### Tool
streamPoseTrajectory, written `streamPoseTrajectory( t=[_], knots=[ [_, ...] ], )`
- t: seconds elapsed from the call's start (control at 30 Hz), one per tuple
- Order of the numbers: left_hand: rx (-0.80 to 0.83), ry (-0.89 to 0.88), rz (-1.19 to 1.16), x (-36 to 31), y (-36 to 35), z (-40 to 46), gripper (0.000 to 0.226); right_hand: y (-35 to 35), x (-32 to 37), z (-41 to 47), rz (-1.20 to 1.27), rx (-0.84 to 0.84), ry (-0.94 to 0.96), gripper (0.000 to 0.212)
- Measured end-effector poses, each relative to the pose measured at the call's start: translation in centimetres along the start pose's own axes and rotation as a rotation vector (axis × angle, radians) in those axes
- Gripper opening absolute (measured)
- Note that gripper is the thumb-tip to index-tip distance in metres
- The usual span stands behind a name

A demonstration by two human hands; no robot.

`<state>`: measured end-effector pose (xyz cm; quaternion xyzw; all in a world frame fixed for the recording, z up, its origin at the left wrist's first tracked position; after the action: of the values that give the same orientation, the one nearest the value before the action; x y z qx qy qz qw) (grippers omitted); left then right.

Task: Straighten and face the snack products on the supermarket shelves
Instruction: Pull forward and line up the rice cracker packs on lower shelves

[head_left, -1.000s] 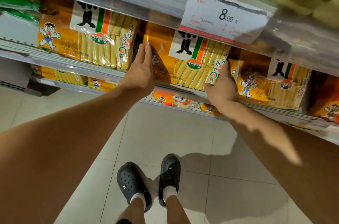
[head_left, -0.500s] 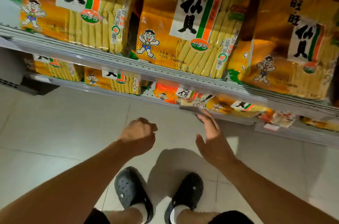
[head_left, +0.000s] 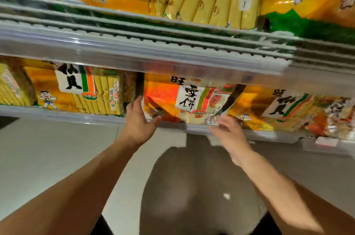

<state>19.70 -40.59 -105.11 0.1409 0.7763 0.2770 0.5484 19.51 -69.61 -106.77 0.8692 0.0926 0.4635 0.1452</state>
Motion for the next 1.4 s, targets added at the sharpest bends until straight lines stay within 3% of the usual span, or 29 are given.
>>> streamPoseTrajectory(
  t=[0.1, 0.17, 0.3, 0.53, 0.67, 0.73, 0.87, 0.93, 1.07, 1.23, 1.4],
  knots=[
    [-0.03, -0.072, 0.008, -0.5, -0.7, 3.0, 0.097, 0.1, 1.5, 3.0, 0.04, -0.029, 0.073, 0.075],
    [0.056, -0.095, -0.175, -0.5, -1.5, 4.5, 0.095, 0.1, 2.0, 4.3, 0.072, -0.077, 0.094, 0.086],
    [0.135, -0.078, -0.439, 0.3, -2.4, 5.5, 0.074, -1.0, 3.0, 5.2, 0.066, -0.073, 0.173, 0.053],
    [0.162, -0.037, -0.438, 1.1, -2.8, 5.5, 0.071, -1.5, 3.2, 6.0, 0.211, -0.138, 0.175, 0.045],
    [0.083, -0.095, -0.41, 0.6, -1.5, 5.2, 0.053, -1.3, 3.6, 5.7, 0.207, -0.162, 0.246, 0.043],
    [0.072, -0.108, -0.437, 0.3, -0.6, 5.0, 0.051, -1.1, 4.1, 5.2, 0.213, -0.134, 0.279, 0.042],
    [0.169, -0.034, -0.475, 1.6, 0.2, 2.8, 0.067, -0.9, 3.4, 3.3, 0.242, 0.012, 0.26, 0.044],
    [0.231, 0.035, -0.466, 2.3, 0.1, 0.4, 0.075, -0.9, 2.1, 1.3, 0.237, 0.067, 0.198, 0.044],
    [0.219, 0.215, -0.546, 2.1, 1.2, -7.0, 0.064, -0.4, -0.1, -5.4, 0.224, 0.131, 0.073, 0.044],
    [0.241, 0.464, -0.332, 2.0, 4.7, -19.2, 0.049, 2.8, -2.6, -18.2, 0.195, 0.144, -0.167, 0.054],
    [0.285, 0.482, -0.161, -5.0, 10.5, -28.2, 0.039, 8.8, 1.4, -32.0, 0.272, 0.048, -0.325, 0.057]
  ],
)
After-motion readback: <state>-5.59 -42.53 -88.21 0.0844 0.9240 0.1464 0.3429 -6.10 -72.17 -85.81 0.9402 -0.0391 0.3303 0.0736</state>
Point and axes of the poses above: each hand's wrist, its own z-axis towards the middle knuckle, its own y-axis out of the back of the hand, x = y × z, the point moved 8 cm from there along z, towards the middle knuckle
